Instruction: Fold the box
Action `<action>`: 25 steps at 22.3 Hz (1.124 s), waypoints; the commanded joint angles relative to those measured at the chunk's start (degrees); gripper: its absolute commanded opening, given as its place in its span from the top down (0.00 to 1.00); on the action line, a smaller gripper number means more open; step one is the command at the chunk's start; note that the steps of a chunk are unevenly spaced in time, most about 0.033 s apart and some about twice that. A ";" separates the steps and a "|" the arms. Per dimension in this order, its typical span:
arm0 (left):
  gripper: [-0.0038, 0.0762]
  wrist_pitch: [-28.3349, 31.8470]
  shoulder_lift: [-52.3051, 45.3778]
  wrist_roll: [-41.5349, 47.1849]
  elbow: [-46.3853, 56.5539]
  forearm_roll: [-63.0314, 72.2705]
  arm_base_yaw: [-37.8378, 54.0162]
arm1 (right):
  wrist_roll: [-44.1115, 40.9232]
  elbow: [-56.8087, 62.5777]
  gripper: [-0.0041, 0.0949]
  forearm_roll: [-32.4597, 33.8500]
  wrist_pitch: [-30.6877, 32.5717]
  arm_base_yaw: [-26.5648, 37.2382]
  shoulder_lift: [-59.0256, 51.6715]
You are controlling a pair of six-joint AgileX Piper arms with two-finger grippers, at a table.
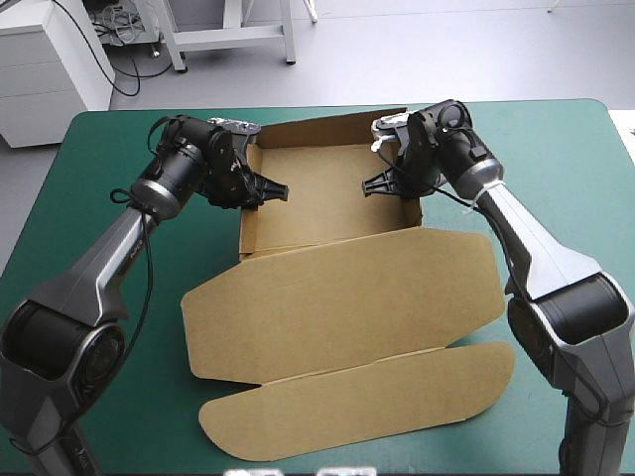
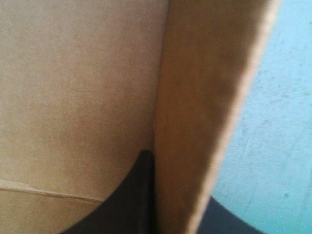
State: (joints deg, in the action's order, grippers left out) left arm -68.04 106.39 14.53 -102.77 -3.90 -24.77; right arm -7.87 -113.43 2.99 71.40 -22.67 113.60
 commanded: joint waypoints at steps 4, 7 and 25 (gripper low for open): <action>0.96 3.39 -1.50 -1.83 -1.12 -9.66 -3.69 | 3.64 -2.45 0.98 -6.57 0.31 -1.35 -0.35; 0.96 3.65 0.13 -1.83 -1.12 -8.45 -3.52 | 3.88 -2.26 0.98 -7.07 0.31 -0.85 0.70; 0.96 4.78 9.13 -8.12 -1.12 14.73 2.21 | 7.87 4.64 0.98 -5.90 0.07 3.14 1.85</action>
State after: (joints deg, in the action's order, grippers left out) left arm -63.13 116.27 10.40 -103.36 4.62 -21.28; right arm -4.19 -108.07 -1.96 70.83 -19.13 118.79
